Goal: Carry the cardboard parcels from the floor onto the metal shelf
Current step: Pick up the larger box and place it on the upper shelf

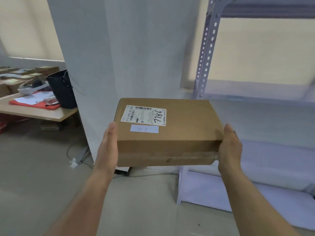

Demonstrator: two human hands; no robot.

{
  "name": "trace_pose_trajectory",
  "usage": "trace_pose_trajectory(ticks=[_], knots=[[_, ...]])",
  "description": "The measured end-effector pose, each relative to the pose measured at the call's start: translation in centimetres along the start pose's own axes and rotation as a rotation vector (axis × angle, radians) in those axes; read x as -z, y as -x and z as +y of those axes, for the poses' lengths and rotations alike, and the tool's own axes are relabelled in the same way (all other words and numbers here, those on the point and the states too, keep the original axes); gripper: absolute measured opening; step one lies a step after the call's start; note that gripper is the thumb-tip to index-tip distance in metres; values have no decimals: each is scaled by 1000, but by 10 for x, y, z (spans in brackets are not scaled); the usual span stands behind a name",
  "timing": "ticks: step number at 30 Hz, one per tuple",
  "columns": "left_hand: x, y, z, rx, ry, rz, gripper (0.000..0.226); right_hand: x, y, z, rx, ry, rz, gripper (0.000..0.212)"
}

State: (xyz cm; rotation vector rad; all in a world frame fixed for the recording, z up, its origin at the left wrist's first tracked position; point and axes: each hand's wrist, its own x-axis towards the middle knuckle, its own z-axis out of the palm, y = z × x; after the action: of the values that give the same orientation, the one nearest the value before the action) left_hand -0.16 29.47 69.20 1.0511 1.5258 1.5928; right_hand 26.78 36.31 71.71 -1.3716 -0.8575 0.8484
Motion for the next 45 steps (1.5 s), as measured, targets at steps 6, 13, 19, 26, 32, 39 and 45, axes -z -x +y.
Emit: trace_pose_trajectory(ticks=[6, 13, 19, 26, 32, 39, 45], knots=[[-41, 1, 34, -60, -27, -130, 101, 41, -25, -20, 58, 26, 71, 48], [-109, 2, 63, -112, 1, -225, 85, 95, -60, -43, 112, 49, 131, 49], [-170, -9, 88, -160, -10, -265, 75, 137, -95, -63, 144, 59, 168, 45], [-247, -30, 125, -191, 16, -300, 74, 178, -154, -101, 225, 110, 234, 55], [-310, -49, 148, -212, 40, -317, 73, 207, -212, -128, 293, 188, 234, 63], [-365, -66, 148, -187, 29, -293, 77, 223, -268, -131, 265, 195, 189, 64], [-391, -87, 149, -166, -8, -282, 104, 218, -305, -125, 247, 248, 172, 66]])
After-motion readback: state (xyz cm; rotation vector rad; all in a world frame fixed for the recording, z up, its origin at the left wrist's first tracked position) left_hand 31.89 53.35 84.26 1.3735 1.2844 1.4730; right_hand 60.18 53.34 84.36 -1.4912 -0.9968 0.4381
